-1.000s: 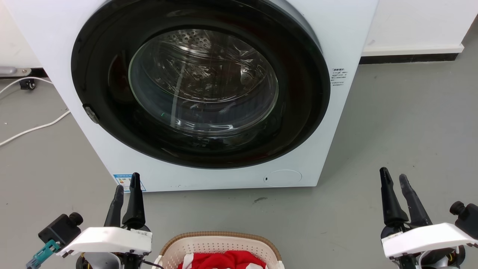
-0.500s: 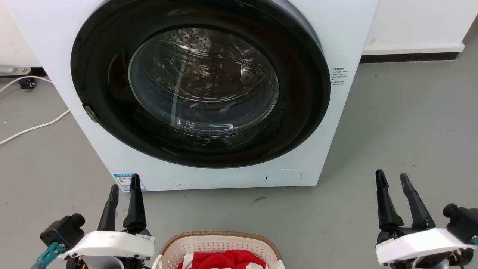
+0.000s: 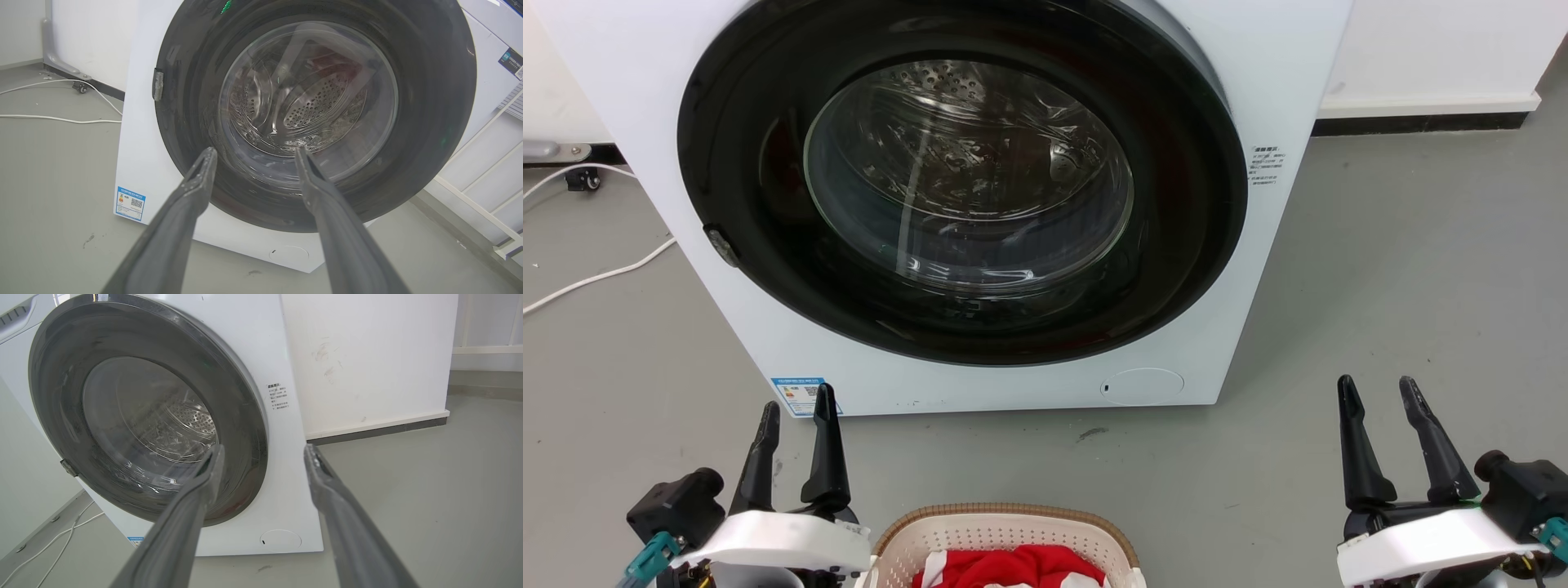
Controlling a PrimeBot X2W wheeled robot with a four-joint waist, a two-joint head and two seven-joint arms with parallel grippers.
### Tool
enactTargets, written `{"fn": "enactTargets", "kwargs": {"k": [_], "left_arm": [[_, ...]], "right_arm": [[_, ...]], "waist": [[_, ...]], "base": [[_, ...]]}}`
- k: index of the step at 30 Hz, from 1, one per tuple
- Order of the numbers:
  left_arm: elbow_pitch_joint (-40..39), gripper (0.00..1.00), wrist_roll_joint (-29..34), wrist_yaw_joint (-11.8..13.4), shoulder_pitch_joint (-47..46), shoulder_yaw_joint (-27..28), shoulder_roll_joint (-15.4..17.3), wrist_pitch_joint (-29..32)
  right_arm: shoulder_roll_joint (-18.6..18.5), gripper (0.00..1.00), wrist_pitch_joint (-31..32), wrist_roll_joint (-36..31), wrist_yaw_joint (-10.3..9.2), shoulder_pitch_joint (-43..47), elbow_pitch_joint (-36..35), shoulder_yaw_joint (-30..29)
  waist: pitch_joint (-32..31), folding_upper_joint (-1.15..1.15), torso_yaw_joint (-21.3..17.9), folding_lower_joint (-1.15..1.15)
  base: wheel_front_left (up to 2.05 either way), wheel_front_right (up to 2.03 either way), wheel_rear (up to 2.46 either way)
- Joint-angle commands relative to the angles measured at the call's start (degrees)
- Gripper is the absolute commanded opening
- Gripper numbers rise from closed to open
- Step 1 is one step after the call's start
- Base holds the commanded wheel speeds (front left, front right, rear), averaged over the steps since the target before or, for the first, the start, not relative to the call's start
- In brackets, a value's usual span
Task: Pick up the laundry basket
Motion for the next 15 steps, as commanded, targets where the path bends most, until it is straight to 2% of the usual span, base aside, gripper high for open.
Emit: {"fn": "enactTargets", "kwargs": {"k": [1, 15], "left_arm": [[-0.8, 1.00, 1.7, 0.2, 0.3, -0.1, 0.3, -0.6], [-0.8, 1.00, 9.3, 0.8, 1.1, -0.7, 0.3, -2.4]], "right_arm": [[-0.2, 1.00, -0.7, -1.9, 0.00, 0.6, -0.9, 0.1], [-0.2, 1.00, -2.5, -9.7, 0.00, 1.5, -1.6, 0.3]], "waist": [[0.0, 0.00, 0.0, -0.01], [0.0, 0.00, 0.1, -0.01]], "base": [[0.00, 0.00, 0.00], [0.00, 0.00, 0.00]]}}
